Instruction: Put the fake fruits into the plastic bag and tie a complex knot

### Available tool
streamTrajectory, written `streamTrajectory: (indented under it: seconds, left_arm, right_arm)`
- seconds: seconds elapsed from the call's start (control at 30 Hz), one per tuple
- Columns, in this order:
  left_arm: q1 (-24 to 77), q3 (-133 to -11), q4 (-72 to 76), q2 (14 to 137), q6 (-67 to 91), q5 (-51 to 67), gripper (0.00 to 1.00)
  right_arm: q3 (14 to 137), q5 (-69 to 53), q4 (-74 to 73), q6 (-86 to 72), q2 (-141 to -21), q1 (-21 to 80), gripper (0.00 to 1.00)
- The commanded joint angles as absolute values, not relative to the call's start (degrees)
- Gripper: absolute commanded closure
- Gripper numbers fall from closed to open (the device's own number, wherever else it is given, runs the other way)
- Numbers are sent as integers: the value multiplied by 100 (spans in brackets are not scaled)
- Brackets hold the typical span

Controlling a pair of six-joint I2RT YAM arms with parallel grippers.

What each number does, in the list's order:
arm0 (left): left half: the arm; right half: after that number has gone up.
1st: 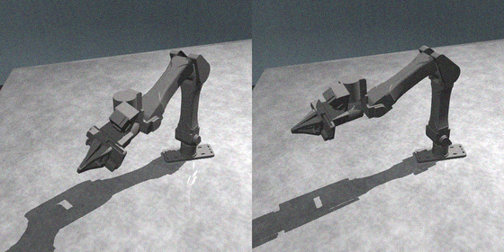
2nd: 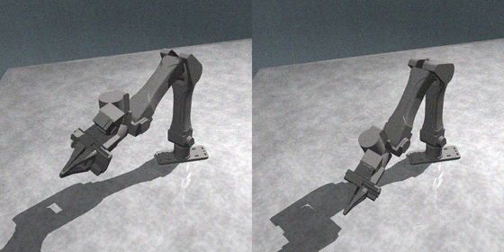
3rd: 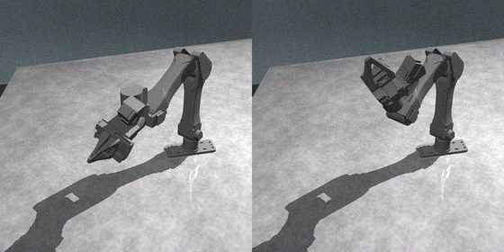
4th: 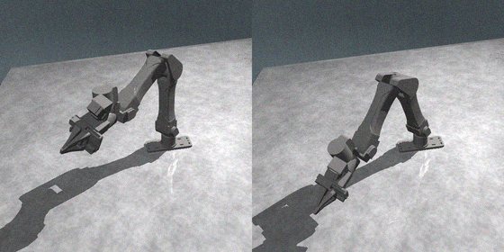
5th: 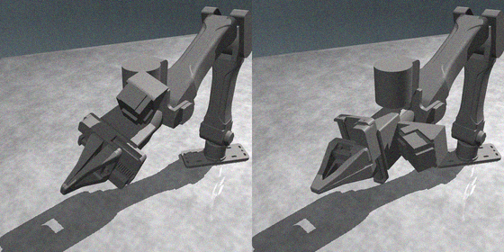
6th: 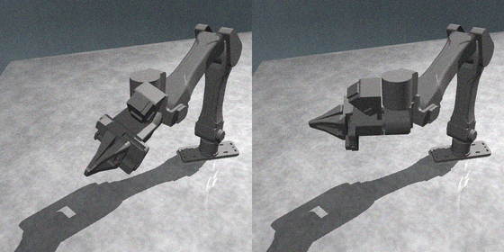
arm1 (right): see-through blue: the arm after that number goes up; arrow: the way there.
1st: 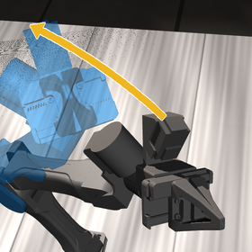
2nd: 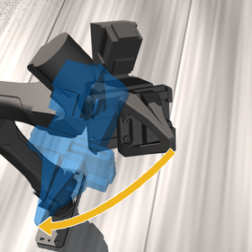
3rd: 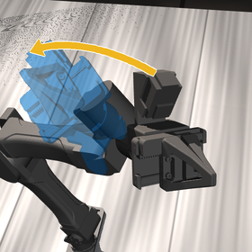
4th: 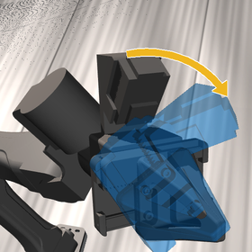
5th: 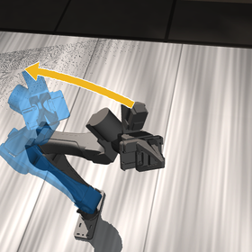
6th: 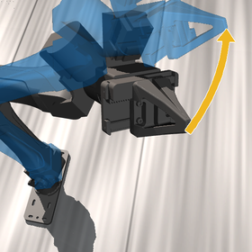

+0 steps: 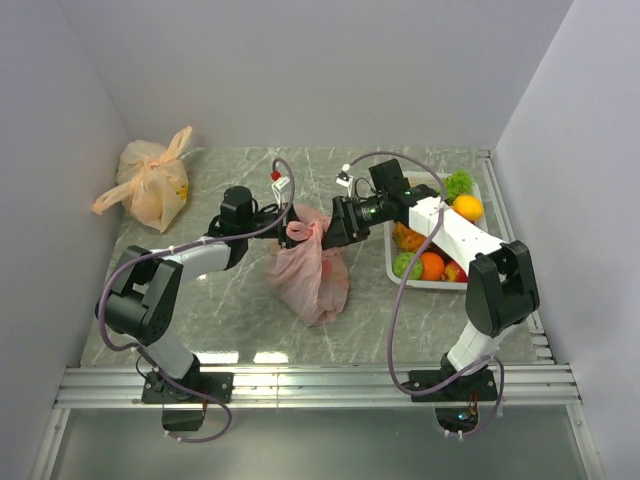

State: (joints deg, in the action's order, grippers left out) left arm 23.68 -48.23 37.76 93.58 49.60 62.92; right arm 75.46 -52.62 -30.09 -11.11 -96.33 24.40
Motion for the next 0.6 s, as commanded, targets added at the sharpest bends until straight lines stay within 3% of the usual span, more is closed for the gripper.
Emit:
streamTrajectory:
  seconds: [0.0,0.2,0.57]
  left_arm:
    - [2513,-4869,4657,9316,5273,6565,100]
    - [2663,-4930,5983,9833,6290,6697,100]
    - [2813,-5115,7443,10634,7031,6566,100]
  right_arm:
    - [7866,-5387,-2603,-1361,-9834,2460,35]
    - [7638,-5827,-1252,-2528,-9975,2584,34]
    - [7568,-6301,-273,-3445,-10239,2742,35]
